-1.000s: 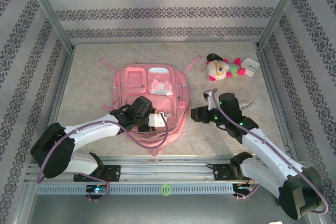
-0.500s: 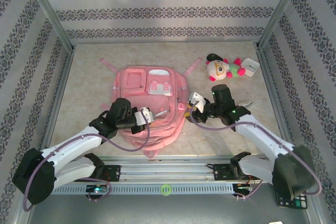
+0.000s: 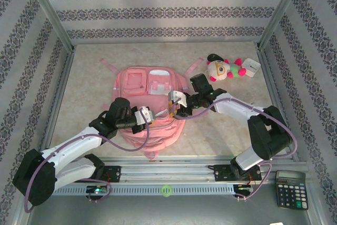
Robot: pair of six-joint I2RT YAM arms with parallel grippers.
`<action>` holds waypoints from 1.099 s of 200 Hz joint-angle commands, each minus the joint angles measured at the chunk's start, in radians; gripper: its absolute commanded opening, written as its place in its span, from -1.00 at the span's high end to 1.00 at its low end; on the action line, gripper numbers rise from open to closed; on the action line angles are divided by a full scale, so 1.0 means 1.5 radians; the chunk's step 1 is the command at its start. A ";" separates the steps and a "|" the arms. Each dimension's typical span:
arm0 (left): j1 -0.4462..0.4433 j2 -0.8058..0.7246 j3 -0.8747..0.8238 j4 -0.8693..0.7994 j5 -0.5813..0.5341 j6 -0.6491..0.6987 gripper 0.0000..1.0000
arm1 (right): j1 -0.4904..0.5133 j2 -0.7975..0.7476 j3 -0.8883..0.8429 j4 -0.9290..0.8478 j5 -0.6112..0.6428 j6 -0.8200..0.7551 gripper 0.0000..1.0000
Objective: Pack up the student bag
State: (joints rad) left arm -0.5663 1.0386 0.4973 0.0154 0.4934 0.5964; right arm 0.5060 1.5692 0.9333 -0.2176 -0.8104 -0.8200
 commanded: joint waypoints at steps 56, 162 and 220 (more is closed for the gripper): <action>0.013 0.002 0.017 0.126 0.014 -0.038 0.99 | 0.000 0.008 0.051 -0.175 -0.100 -0.071 0.30; 0.014 0.006 0.027 0.127 -0.079 -0.082 0.97 | -0.005 -0.023 0.054 -0.207 -0.114 0.003 1.00; 0.013 0.029 0.073 0.118 -0.079 -0.160 0.96 | 0.070 -0.080 -0.013 -0.123 -0.122 0.133 1.00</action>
State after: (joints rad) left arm -0.5610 1.0660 0.5297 0.0525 0.4431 0.4534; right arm 0.5297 1.4868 0.9607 -0.4400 -0.8806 -0.7288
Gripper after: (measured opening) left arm 0.077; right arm 0.052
